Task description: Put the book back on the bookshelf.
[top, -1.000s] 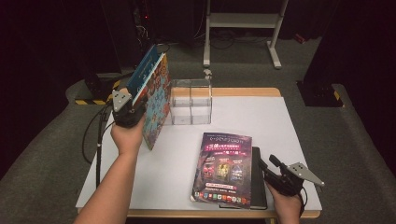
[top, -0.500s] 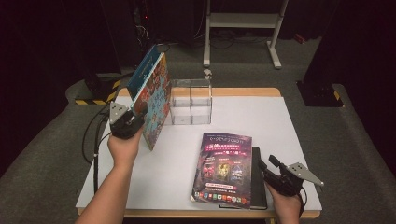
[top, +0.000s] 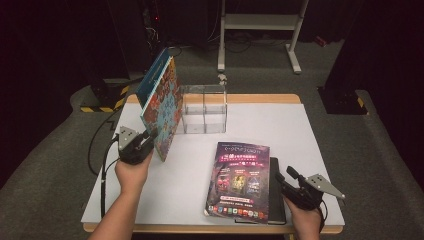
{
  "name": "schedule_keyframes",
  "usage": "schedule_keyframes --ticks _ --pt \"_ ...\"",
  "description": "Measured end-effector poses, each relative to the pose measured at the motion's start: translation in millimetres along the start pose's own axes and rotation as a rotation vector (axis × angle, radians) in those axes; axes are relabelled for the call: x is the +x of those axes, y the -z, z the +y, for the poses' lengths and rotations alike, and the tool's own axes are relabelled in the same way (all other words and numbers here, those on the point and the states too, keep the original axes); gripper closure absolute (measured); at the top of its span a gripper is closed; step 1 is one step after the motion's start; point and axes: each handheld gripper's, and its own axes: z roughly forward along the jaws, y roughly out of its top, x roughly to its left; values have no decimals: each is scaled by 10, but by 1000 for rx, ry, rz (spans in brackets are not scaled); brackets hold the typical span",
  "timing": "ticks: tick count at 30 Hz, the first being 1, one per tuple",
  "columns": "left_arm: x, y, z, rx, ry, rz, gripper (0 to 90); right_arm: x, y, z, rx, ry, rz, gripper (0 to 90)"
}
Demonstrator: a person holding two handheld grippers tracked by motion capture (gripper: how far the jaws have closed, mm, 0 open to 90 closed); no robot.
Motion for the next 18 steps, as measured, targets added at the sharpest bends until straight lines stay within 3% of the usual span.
schedule_keyframes --ticks 5,9,12,18 --pt "-3 -34 -83 20 12 -1 760 0 -4 -2 1 0 2 453" --pt "-29 -42 -89 7 21 26 784 5 -10 -4 3 -1 3 453" --pt "-52 -46 -77 4 6 67 802 10 -13 -7 3 -3 3 453" --pt "-52 -57 -76 -2 15 84 809 23 -25 -10 8 2 4 454"
